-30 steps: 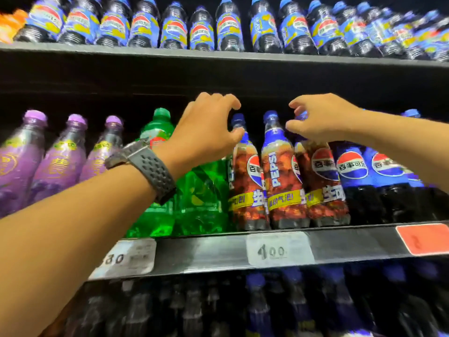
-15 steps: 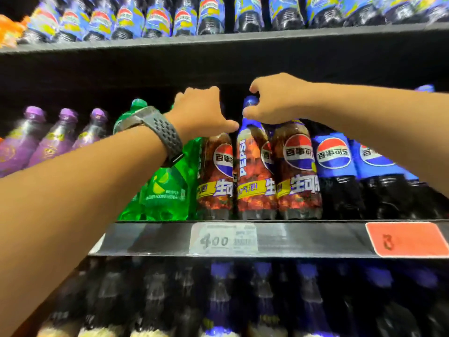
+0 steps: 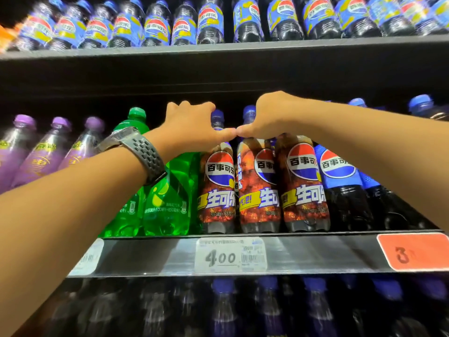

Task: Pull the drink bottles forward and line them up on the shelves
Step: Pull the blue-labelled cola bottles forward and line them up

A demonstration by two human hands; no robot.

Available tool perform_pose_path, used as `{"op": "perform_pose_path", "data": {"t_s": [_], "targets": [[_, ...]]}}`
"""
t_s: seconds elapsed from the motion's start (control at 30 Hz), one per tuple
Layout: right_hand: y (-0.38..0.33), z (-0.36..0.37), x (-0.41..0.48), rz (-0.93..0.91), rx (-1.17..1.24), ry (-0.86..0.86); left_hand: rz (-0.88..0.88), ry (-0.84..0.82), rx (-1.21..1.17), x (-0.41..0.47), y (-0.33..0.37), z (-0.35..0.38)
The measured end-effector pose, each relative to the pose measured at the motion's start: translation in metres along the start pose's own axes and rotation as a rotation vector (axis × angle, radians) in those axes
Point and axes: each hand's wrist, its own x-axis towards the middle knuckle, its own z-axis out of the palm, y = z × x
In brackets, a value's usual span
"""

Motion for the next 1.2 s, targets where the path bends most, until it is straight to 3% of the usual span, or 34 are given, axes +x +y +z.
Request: {"op": "perform_pose_path", "data": {"t_s": [0.13,0.3,0.4,0.57,0.77,0.97,1.1,1.2], "targets": [[0.004,-0.009,0.002,0.067,0.122,-0.196,0.037,-0.013,0.021,0.000,-0.004,0.001],[0.007,0.000,0.002,0.030,0.036,-0.120,0.014,-0.063,-0.117,0.001,-0.008,-0.002],[0.003,0.006,0.004,0.021,0.040,-0.065,0.037,-0.067,-0.072,0.000,-0.008,-0.002],[0.007,-0.002,0.005,0.062,0.119,-0.169,0.056,-0.043,-0.006,-0.003,-0.005,-0.002],[0.000,0.010,-0.003,-0.022,-0.024,-0.044,0.126,0.054,0.107,-0.008,0.000,0.000],[0.006,0.001,-0.006,0.015,0.043,-0.150,0.062,0.014,0.029,-0.006,0.000,0.000],[0.012,0.002,-0.011,-0.059,0.001,-0.014,0.110,0.021,0.221,-0.008,0.005,-0.007],[0.034,-0.012,-0.017,-0.094,0.098,0.208,0.169,0.237,0.260,-0.009,0.022,-0.017]]}}
